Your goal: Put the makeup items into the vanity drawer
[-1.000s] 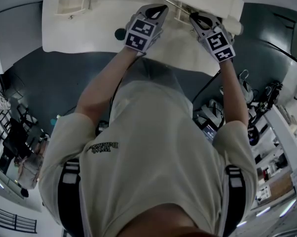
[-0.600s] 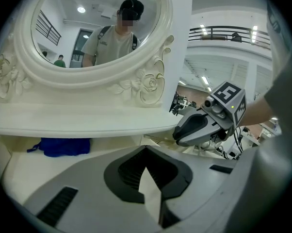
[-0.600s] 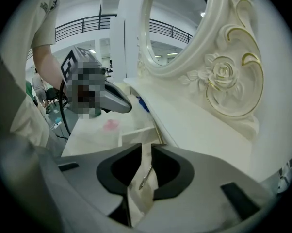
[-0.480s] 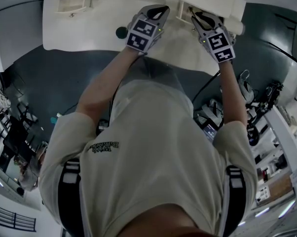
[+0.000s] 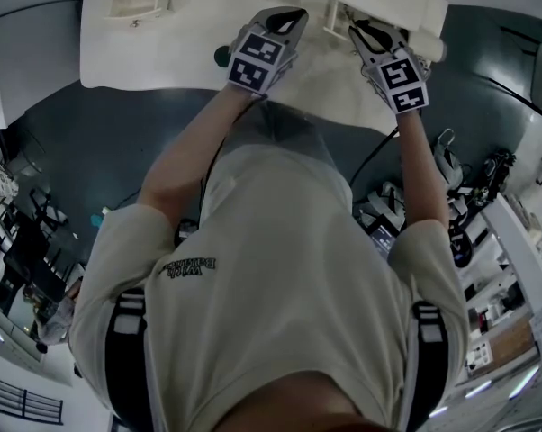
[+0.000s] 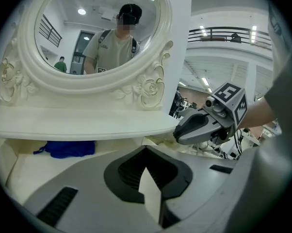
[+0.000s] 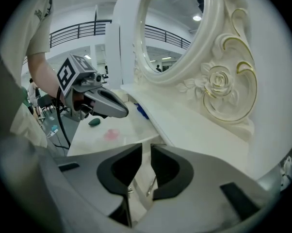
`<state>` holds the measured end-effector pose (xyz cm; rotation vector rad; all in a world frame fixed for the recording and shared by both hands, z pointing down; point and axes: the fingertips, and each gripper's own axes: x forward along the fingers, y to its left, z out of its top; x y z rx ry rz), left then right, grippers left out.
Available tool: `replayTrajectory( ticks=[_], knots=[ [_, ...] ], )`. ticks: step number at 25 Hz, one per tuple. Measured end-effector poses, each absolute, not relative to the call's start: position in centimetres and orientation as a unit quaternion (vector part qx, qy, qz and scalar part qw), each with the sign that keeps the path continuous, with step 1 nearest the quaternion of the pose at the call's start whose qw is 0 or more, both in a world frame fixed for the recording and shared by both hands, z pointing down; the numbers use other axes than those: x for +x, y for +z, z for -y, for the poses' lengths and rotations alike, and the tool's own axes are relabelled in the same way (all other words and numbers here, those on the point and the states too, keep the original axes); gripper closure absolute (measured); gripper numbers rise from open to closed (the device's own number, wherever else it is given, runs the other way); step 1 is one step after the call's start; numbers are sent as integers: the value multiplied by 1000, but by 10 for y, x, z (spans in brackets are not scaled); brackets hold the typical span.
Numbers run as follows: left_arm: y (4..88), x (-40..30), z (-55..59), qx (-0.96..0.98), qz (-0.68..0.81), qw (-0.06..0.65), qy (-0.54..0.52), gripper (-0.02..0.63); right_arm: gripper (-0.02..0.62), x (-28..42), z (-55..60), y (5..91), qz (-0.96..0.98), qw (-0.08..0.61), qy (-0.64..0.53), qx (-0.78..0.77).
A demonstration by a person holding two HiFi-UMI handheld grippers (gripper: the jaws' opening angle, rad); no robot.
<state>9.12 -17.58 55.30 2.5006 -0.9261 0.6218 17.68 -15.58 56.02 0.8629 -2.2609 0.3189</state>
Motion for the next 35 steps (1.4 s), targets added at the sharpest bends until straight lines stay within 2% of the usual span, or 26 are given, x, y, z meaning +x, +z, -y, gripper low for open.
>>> replayTrajectory(
  ticks=[14, 20, 35],
  knots=[
    [489, 74, 166, 908, 328, 168, 197, 592, 555, 148, 150, 475, 874, 305, 91, 367],
    [453, 68, 160, 915, 331, 140, 185, 592, 557, 141, 143, 427, 883, 253, 103, 380],
    [337, 38, 129, 931, 336, 80, 113, 592, 589, 124, 108, 303, 895, 155, 44, 415]
  ],
)
